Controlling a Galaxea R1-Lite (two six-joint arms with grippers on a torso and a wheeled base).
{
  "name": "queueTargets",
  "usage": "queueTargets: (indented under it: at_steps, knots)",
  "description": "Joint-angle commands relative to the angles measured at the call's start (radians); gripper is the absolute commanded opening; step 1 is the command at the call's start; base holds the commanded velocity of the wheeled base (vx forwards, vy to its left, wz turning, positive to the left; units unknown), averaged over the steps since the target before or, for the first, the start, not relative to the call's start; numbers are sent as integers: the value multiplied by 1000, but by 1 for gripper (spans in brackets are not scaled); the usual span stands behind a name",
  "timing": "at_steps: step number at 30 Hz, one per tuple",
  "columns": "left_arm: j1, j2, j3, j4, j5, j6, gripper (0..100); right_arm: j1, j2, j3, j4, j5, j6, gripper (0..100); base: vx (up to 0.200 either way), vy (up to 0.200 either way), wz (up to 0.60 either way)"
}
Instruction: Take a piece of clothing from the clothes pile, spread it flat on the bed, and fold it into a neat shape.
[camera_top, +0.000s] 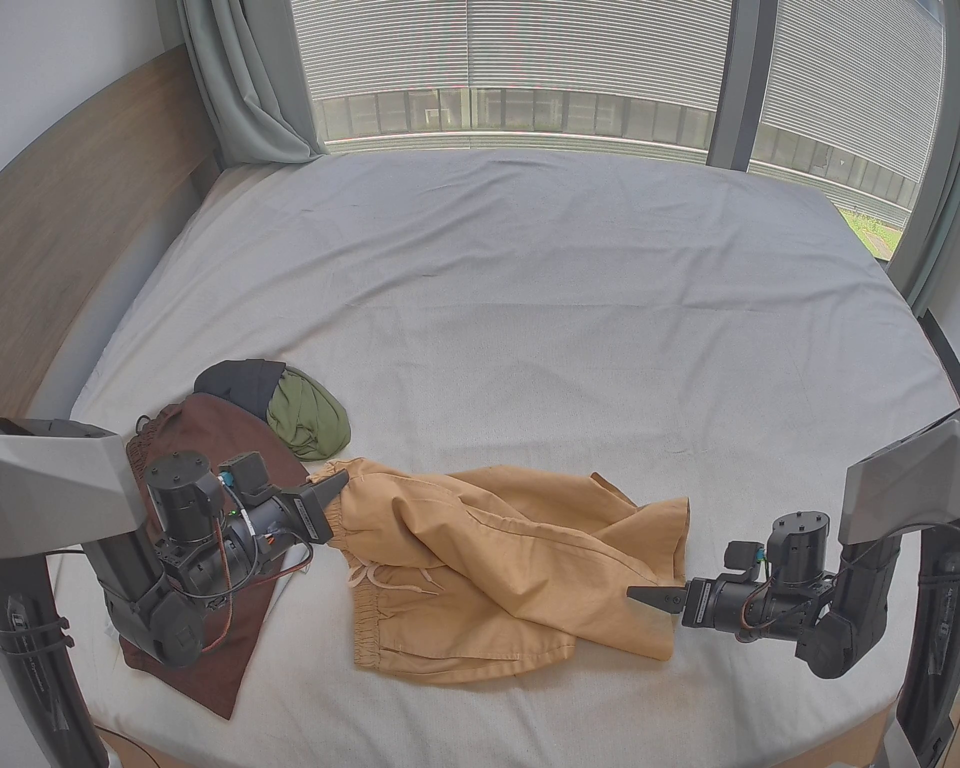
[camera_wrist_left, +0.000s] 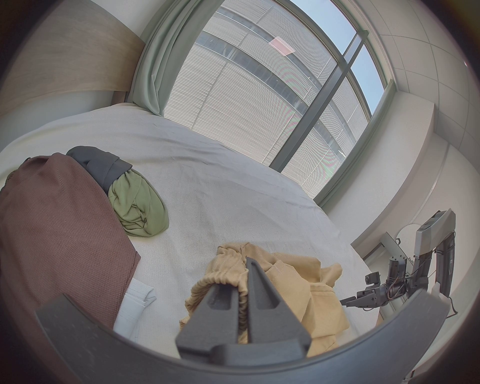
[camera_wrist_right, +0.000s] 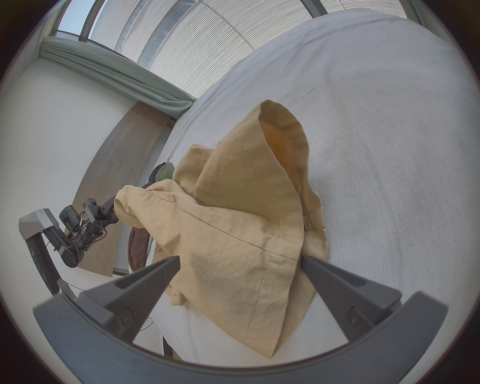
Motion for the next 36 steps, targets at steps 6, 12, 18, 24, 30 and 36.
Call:
queueTargets:
  at_steps: [6, 12, 18, 24, 30, 36]
  knots:
    - [1, -2, -1, -2, 2, 0, 0, 4, 91, -10, -85, 1, 46, 100, 0, 0, 0]
    - [-1, -1, -3, -2, 2, 1, 0, 4, 76, -17, -87, 5, 75, 100, 0, 0, 0]
    - [1, 2, -6, -2, 2, 1, 0, 11, -9, -16, -85, 7, 112, 100, 0, 0, 0]
    - [1, 7, -8, -1, 2, 0, 0, 18, -82, -5, -85, 9, 138, 100, 0, 0, 0]
    - [1, 7, -8, -2, 2, 1, 0, 19, -99, -2, -85, 12, 138, 100, 0, 0, 0]
    - [1, 5, -9, -1, 2, 0, 0, 8, -53, -16, -87, 12, 140, 100, 0, 0, 0]
